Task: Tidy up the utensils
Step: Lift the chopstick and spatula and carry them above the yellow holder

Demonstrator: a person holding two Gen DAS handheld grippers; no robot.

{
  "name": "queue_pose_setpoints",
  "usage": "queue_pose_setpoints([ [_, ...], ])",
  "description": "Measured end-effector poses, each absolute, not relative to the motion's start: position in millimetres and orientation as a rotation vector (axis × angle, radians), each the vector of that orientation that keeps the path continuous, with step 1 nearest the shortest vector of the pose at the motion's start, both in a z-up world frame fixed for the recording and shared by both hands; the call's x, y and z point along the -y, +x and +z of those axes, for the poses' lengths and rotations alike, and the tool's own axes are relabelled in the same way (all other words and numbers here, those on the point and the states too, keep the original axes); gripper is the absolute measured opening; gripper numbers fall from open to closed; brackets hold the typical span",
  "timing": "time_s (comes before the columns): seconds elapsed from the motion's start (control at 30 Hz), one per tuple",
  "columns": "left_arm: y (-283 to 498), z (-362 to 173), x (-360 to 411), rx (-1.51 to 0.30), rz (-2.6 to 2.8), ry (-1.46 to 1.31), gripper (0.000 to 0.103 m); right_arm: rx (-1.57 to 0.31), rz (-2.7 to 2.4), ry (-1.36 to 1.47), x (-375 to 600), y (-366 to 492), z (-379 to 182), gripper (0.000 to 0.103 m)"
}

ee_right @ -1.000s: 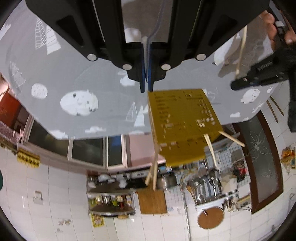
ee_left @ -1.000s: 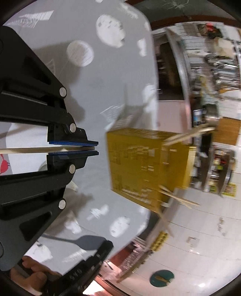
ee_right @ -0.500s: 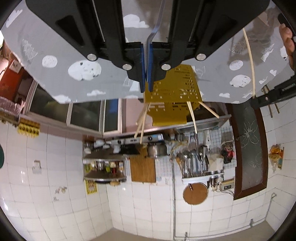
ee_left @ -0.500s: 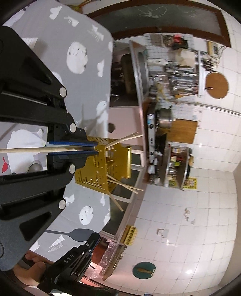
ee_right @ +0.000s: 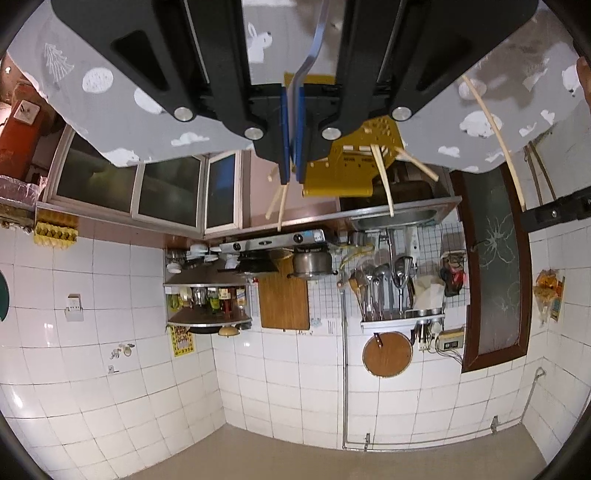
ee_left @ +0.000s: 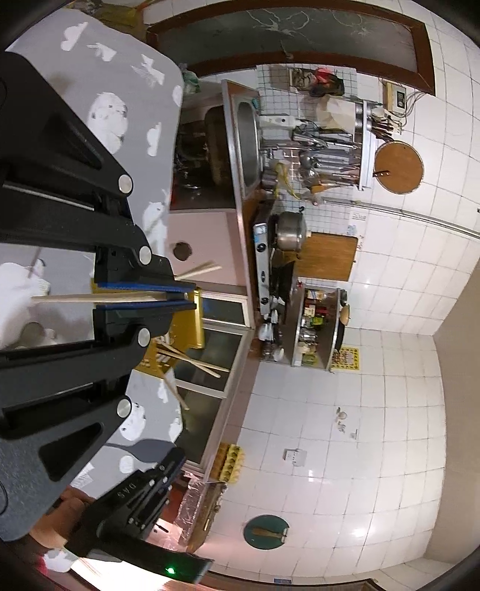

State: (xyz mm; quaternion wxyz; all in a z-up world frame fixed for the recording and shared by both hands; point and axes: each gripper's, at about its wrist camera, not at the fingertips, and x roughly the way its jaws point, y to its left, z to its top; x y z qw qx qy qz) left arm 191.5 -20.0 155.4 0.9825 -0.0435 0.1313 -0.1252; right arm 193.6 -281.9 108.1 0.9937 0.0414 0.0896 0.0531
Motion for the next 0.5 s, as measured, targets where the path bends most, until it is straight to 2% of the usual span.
queue_pose_setpoints([
  [0.5,260,246,58,-0.123,-0.27,-0.034,0.003,0.002,0.028,0.052,267,269,177,0.003],
])
